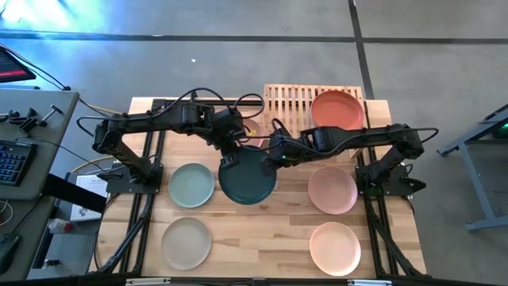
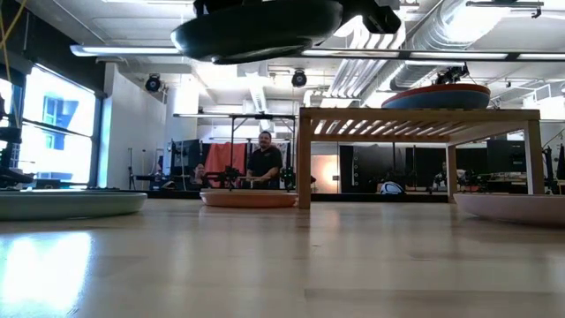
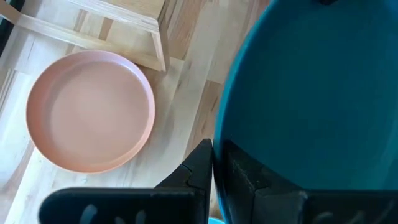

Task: Place and stack plates onto a shelf
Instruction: Stack the dark green plate on the orange plate on the shelf

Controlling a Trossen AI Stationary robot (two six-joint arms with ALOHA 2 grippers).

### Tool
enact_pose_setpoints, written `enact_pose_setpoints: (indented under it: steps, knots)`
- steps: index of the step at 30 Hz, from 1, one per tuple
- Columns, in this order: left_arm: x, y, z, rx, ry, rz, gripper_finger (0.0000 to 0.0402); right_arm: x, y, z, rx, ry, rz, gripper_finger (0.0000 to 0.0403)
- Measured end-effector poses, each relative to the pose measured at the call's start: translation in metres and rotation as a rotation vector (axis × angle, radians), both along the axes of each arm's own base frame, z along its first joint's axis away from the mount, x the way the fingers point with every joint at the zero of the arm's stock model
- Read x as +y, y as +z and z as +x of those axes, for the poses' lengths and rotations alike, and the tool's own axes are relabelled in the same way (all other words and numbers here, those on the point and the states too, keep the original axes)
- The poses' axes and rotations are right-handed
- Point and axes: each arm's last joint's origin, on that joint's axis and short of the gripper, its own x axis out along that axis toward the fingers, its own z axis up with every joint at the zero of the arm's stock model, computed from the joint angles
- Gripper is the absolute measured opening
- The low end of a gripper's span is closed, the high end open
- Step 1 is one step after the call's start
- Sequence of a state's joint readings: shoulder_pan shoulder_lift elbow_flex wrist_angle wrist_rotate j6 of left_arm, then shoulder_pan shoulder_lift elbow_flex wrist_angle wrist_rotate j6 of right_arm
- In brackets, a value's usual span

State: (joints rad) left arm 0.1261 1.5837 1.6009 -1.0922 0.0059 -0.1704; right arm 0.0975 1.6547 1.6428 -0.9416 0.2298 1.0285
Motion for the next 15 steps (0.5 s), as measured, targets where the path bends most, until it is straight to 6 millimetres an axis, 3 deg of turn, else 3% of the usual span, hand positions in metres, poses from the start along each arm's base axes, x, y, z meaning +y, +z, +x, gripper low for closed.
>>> enact_pose_setpoints:
  steps: [15]
  knots:
    - [-0.0004,0.0000,0.0000,0.000,-0.030,-0.001,0.0084,0.0001,0.0002,0.0003,-0.012,-0.038,0.026,0.0000]
